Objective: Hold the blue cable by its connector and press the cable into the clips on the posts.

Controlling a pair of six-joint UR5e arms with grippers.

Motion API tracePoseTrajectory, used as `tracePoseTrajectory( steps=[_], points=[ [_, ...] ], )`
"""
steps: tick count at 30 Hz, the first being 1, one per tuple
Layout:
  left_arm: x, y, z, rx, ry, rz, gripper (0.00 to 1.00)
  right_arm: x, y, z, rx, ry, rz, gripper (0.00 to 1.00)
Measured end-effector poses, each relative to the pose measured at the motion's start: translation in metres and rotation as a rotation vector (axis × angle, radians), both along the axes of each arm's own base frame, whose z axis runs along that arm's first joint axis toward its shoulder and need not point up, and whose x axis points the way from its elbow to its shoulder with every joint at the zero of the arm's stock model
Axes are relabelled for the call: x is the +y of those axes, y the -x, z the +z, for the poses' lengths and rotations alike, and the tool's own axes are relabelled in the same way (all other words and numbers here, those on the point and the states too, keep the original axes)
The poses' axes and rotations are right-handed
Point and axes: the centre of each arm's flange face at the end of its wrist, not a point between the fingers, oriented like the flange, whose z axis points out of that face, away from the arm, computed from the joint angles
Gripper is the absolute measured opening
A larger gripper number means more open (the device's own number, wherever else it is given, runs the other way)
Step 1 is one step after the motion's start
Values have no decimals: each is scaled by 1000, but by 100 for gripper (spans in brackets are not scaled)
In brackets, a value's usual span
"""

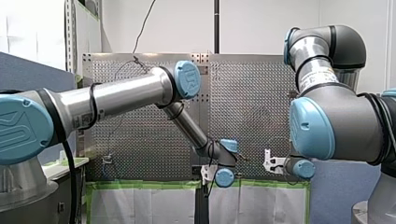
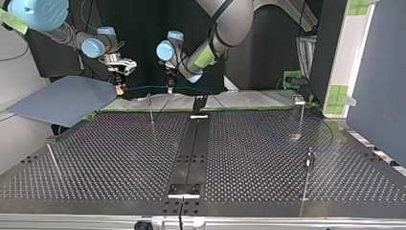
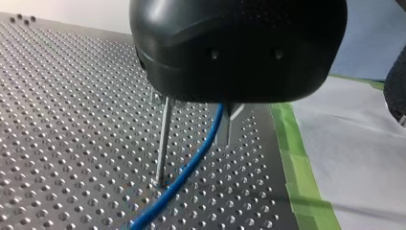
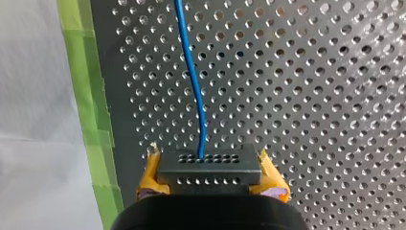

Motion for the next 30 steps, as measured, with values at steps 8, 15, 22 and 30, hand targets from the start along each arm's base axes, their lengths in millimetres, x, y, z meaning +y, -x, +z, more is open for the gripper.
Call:
tracePoseTrajectory(
  steps=[8, 15, 22, 30],
  points=[
    [-12, -26, 18, -34, 61, -4, 0, -8, 9, 2, -14, -2, -19, 0],
    [-15, -46, 33, -57, 103, -13, 0, -15, 15, 3, -13, -16, -30, 0],
    [-11, -51, 31, -54, 103, -19, 0, -20, 20, 5, -21, -18, -42, 0],
    [-1, -55, 24, -44, 99, -29, 0, -26, 26, 6, -32, -19, -56, 0]
  ],
)
